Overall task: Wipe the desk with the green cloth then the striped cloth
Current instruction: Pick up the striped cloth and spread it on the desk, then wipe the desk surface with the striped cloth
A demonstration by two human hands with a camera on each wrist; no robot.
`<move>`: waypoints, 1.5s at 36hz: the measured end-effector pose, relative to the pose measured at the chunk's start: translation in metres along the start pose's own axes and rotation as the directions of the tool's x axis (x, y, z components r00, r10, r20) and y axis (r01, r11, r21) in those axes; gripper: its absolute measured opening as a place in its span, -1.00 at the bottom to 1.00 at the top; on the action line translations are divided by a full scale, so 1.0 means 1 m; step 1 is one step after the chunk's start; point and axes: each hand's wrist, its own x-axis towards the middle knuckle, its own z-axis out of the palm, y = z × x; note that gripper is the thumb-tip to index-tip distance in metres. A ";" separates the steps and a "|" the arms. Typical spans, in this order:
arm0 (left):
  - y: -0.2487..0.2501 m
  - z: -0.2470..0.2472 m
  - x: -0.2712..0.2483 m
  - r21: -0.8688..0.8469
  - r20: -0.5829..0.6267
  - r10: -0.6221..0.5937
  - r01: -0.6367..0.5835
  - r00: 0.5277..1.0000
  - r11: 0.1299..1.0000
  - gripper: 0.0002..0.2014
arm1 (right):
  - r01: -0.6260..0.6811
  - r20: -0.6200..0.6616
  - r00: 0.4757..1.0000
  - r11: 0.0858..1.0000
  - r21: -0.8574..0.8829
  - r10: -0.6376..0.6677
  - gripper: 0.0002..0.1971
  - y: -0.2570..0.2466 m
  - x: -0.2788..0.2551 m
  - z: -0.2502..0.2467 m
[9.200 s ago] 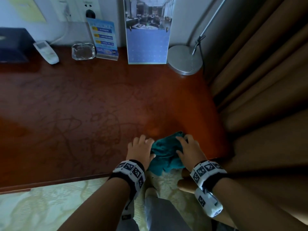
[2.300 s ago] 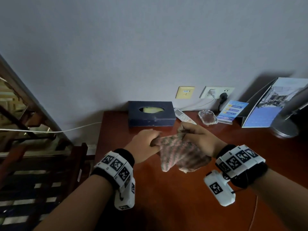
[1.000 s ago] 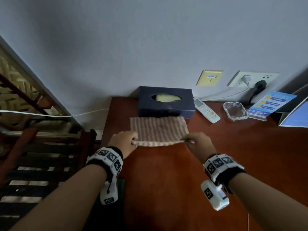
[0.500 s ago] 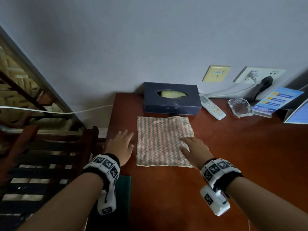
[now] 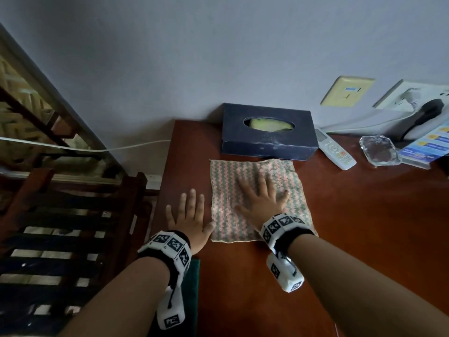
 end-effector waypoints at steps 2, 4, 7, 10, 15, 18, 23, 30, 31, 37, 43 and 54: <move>0.001 0.002 0.002 -0.011 -0.008 -0.001 0.001 1.000 1.000 -0.30 | 0.011 0.020 1.000 1.000 -0.018 -0.011 -0.28 0.002 0.003 0.003; 0.000 0.002 0.002 -0.023 -0.003 0.005 -0.005 1.000 1.000 -0.30 | 0.014 0.028 1.000 1.000 -0.014 -0.014 -0.28 0.003 0.006 0.005; -0.001 0.002 0.003 -0.036 0.012 0.014 -0.014 1.000 0.999 -0.31 | 0.016 0.011 1.000 1.000 -0.014 -0.016 -0.28 0.005 0.012 0.003; -0.002 0.003 0.003 -0.047 0.007 0.015 -0.015 1.000 0.999 -0.32 | -0.001 -0.020 1.000 1.000 -0.009 0.000 -0.29 0.011 0.023 -0.005; -0.002 0.004 0.004 -0.048 -0.002 0.012 -0.012 1.000 0.999 -0.34 | -0.056 -0.056 0.997 0.998 -0.006 0.056 -0.29 0.021 0.038 -0.015; -0.002 0.003 0.003 -0.044 0.000 0.007 -0.007 1.000 0.999 -0.35 | -0.059 -0.045 0.997 0.998 -0.006 0.059 -0.26 0.018 0.032 -0.011; -0.001 0.001 0.002 -0.040 0.022 0.008 -0.007 1.000 0.999 -0.34 | -0.005 0.024 1.000 1.000 -0.025 0.006 -0.21 0.009 0.004 0.004; 0.001 0.000 0.001 -0.041 0.024 -0.007 0.008 1.000 0.999 -0.30 | 0.105 0.107 0.990 0.991 -0.083 -0.095 -0.22 -0.005 -0.048 0.030; 0.002 0.000 0.001 -0.038 0.021 -0.012 0.013 1.000 0.999 -0.29 | 0.114 0.123 0.987 0.989 -0.094 -0.103 -0.22 -0.006 -0.052 0.032; 0.003 0.003 0.001 -0.027 -0.013 -0.029 0.029 0.999 0.999 -0.28 | 0.116 0.150 0.983 0.990 -0.080 -0.103 -0.23 -0.008 -0.044 0.025; 0.002 0.004 0.004 -0.018 -0.017 -0.025 0.025 1.000 1.000 -0.32 | 0.062 0.131 0.990 0.996 -0.062 -0.054 -0.24 -0.017 0.002 -0.001; 0.001 0.004 0.005 -0.034 0.010 -0.005 0.005 1.000 0.999 -0.27 | 0.070 0.029 0.997 0.995 -0.070 -0.068 -0.23 -0.022 0.037 -0.009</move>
